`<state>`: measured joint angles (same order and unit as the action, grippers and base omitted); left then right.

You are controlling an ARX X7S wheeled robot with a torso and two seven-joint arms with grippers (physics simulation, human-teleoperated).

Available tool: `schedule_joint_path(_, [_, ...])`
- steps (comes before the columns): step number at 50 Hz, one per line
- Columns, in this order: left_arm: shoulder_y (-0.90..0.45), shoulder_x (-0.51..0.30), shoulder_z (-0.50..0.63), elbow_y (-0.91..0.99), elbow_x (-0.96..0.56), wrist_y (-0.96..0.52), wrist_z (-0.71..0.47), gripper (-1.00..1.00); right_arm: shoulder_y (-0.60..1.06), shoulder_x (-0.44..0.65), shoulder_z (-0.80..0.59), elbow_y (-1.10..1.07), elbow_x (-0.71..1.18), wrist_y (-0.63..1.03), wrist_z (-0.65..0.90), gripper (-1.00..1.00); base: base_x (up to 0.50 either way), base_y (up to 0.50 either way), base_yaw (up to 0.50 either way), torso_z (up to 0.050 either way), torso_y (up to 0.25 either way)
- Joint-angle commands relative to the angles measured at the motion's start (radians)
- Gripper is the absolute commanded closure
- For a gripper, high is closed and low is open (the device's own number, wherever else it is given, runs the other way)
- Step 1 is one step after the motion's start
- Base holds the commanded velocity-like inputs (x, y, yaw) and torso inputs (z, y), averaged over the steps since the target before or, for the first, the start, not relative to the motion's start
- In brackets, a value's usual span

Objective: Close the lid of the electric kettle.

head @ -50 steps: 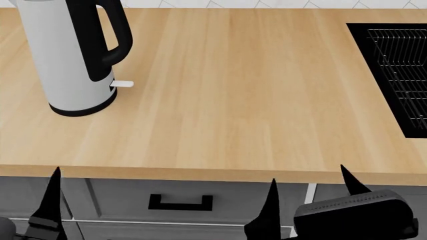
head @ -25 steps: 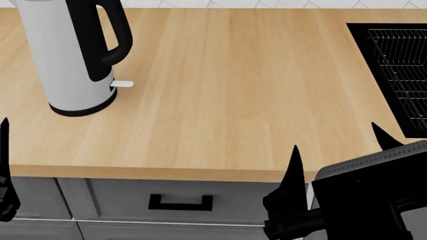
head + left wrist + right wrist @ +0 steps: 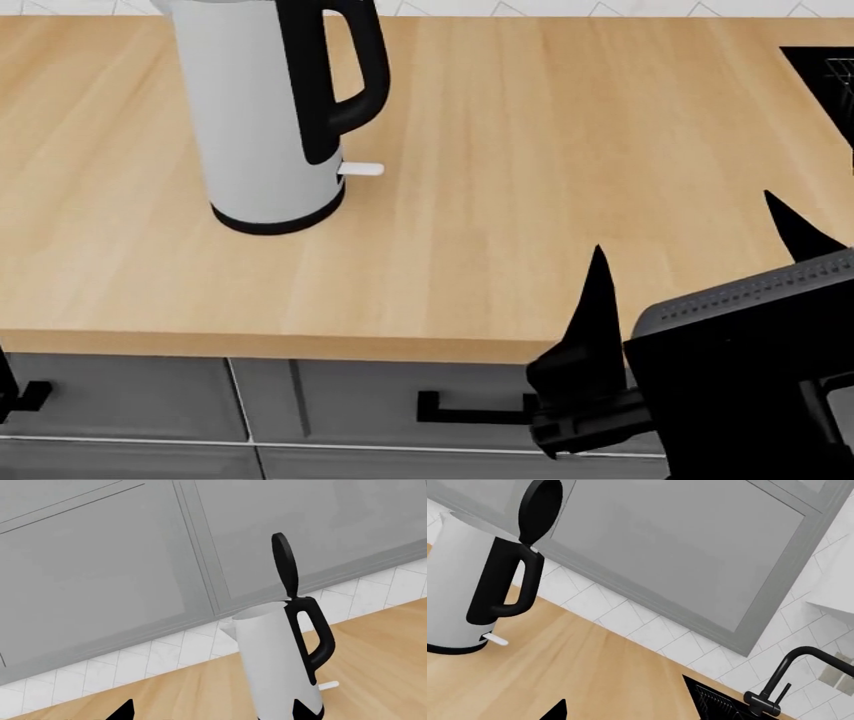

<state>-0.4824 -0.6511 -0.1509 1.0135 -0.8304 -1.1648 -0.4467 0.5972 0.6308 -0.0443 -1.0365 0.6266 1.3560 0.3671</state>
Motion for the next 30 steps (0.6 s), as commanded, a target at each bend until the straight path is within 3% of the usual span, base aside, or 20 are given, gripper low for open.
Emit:
schedule_joint_path(1, [0.002,-0.022,-0.001,-0.005,-0.023,0.017,-0.017,-1.0,0.055,0.031,-0.002,0.014,0.13,0.0,0.096,-1.0,0.0,0.5,0.0,0.0,0.0])
schedule_joint_path(12, [0.007,-0.038,-0.004,-0.011,-0.038,0.034,-0.028,-1.0,0.063,0.04,-0.021,0.026,0.149,-0.011,0.115,-1.0,0.0,0.5,0.0,0.0,0.0])
schedule_joint_path(17, [0.012,-0.043,0.004,-0.016,-0.036,0.045,-0.032,-1.0,0.083,0.047,-0.036,0.022,0.157,-0.003,0.13,-1.0,0.05,-0.04,0.0,0.0,0.0])
schedule_joint_path(30, [0.031,-0.05,0.013,-0.025,-0.036,0.079,-0.033,-1.0,0.15,0.083,-0.218,0.021,0.119,-0.01,0.154,-1.0,0.5,-0.05,0.0,0.0,0.0])
